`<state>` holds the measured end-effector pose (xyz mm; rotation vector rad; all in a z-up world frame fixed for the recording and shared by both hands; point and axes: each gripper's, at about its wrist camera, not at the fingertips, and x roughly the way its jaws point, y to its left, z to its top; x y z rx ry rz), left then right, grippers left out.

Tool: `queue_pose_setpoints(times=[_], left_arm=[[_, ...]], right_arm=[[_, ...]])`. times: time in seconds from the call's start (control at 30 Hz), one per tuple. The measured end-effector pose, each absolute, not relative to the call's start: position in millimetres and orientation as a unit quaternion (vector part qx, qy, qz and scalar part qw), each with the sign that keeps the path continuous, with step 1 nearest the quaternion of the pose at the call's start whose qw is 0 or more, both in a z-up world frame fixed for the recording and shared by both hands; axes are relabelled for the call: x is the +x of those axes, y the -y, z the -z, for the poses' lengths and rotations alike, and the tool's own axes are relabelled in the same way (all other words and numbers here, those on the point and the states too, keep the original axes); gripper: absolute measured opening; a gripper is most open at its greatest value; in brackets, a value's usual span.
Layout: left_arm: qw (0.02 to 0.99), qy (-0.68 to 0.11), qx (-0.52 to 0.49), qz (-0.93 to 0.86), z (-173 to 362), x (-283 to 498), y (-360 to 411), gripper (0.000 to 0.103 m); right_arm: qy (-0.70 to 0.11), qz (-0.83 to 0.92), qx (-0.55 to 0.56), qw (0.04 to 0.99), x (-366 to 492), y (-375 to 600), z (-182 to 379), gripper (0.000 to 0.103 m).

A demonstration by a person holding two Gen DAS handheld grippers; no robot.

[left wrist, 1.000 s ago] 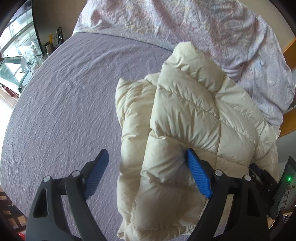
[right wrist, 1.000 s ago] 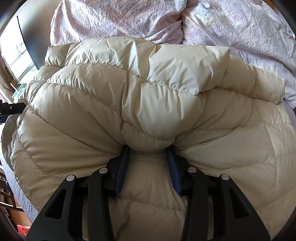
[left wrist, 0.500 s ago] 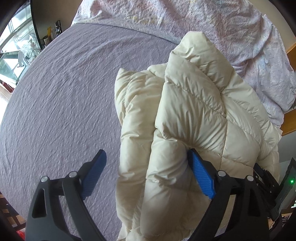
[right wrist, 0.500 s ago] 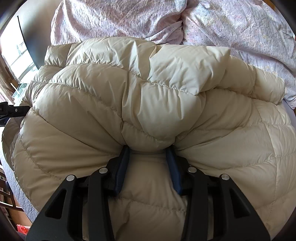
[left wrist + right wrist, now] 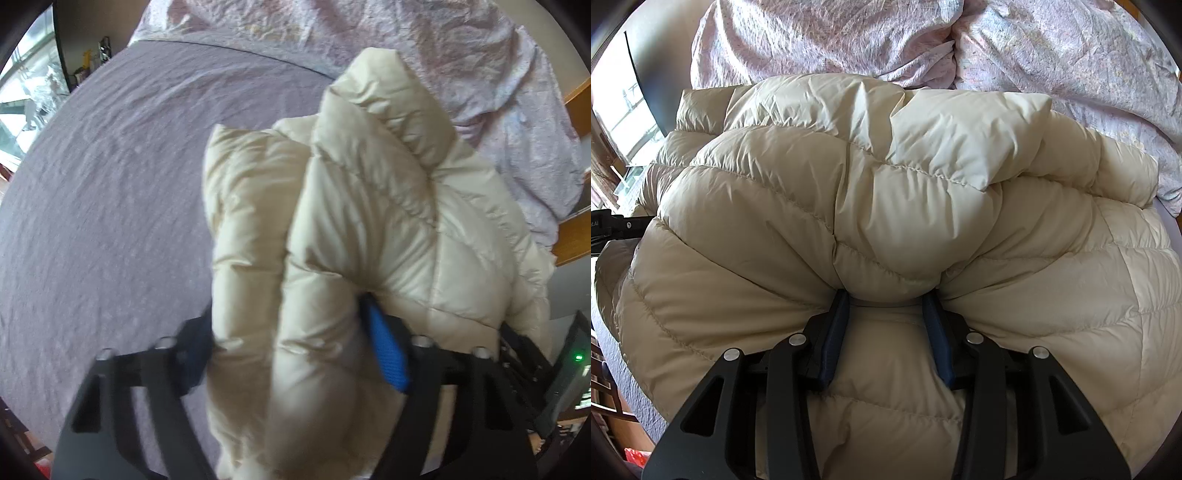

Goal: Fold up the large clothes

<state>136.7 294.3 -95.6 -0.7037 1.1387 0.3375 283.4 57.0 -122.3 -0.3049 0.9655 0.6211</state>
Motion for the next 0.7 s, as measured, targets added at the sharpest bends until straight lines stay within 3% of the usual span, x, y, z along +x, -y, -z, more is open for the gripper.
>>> queue_pose_setpoints(times=[0.2,0.3,0.7], left_arm=[[0.788,-0.508,-0.317,-0.142,80.4,138.8,-283.1,0.024],[0.799,-0.497,-0.307,-0.141,68.6,136.2,-277.8,0.016],[0.845,-0.413,-0.326,-0.094,-4.8,134.3,-247.3,0.012]], right_arm=[[-0.454,-0.292,-0.144,0.829,282.7,-56.5,121.9,0.044],[-0.454,-0.292,-0.143,0.829,282.4,-56.3,121.8,0.044],[-0.455,-0.292,-0.139,0.830,283.2,-52.0,120.2,0.044]])
